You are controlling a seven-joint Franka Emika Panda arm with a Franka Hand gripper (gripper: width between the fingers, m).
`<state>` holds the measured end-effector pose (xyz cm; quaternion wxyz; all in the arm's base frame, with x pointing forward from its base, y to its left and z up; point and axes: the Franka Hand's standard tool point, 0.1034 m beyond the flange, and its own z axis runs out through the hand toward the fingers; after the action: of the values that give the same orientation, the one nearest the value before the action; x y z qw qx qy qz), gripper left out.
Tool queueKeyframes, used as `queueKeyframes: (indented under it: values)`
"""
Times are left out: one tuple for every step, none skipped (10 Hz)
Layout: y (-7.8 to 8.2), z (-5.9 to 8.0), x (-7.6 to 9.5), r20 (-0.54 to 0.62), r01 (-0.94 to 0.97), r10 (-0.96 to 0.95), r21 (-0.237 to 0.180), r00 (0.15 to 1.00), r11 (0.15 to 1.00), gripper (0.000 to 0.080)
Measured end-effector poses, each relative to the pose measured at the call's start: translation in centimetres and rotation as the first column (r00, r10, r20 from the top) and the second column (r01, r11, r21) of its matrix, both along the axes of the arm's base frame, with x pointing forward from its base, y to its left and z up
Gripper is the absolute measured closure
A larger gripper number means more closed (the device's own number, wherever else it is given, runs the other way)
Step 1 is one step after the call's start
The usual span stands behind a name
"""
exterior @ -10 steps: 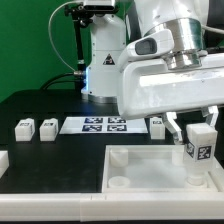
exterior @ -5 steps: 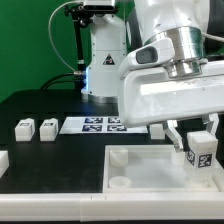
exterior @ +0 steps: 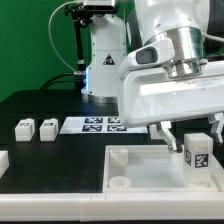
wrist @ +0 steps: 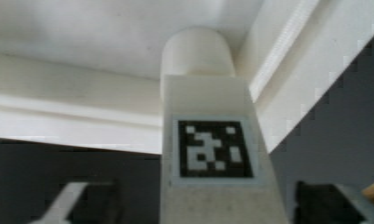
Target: Assemble one leg
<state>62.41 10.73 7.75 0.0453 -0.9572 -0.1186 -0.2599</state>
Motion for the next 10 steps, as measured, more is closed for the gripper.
queueKeyframes:
  values:
    - [0.0,0.0,0.0,0.0,0.0,0.0,0.0,1.0,1.0,0.0241]
    - [0.0,0.0,0.0,0.0,0.0,0.0,0.0,1.0,1.0,0.0169]
    - [0.0,0.0,0.0,0.0,0.0,0.0,0.0,1.0,1.0,0.0153]
    - [0.0,0.0,0.0,0.0,0.0,0.0,0.0,1.0,1.0,0.0153]
    - [0.0,0.0,0.0,0.0,0.0,0.0,0.0,1.0,1.0,0.015]
    - [0.0,0.0,0.0,0.0,0.0,0.0,0.0,1.0,1.0,0.015]
    - [0.0,0.0,-0.1,-0.018,0.009,-0.009,0.005,1.0,1.0,0.015]
    - [0.1,0.4,-0.2,-0.057,0.023,-0.023,0.014,0.998,1.0,0.015]
    - [0.3,0.9,0.0,-0.076,0.044,-0.042,0.027,0.996,0.999,0.015]
    - [0.7,1.2,0.1,-0.095,0.06,-0.056,0.037,0.994,0.998,0.015]
